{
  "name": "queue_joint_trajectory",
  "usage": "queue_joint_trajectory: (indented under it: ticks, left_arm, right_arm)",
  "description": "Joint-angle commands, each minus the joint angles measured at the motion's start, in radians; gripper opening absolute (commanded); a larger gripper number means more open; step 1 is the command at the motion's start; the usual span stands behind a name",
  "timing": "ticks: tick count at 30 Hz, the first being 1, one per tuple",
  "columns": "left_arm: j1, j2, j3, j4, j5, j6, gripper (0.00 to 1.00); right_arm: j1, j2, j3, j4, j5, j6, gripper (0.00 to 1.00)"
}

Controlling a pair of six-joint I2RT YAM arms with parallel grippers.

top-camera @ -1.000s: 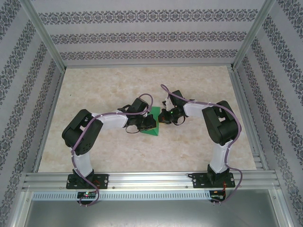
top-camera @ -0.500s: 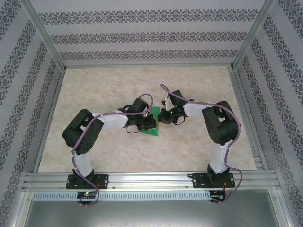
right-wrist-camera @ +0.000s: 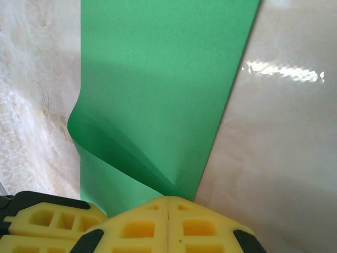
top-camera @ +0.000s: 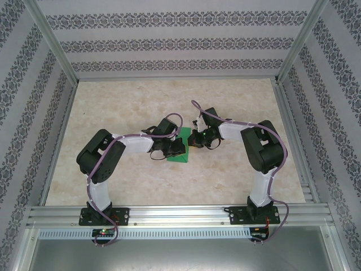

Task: Fold a paper plane with a square sheet of paper (pick it up from the middle)
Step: Fold the triangle a second time at the center of the table.

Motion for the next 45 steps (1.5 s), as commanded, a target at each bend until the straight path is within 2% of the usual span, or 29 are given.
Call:
queue_joint_trajectory:
  ticks: [1, 35, 45]
  left_arm:
    - [0.012, 0.017, 0.023, -0.017, -0.010, 0.025, 0.08]
    - [0.010, 0.039, 0.025, -0.040, -0.019, 0.019, 0.08]
    - [0.010, 0.005, -0.001, -0.010, -0.013, 0.001, 0.09]
  right_arm:
    - [-0.002, -0.003, 0.005, 0.013, 0.005, -0.020, 0.02]
    - [-0.004, 0.024, 0.024, -0.009, 0.028, -0.029, 0.03]
    - [-0.003, 0.025, 0.038, -0.003, 0.013, -0.031, 0.03]
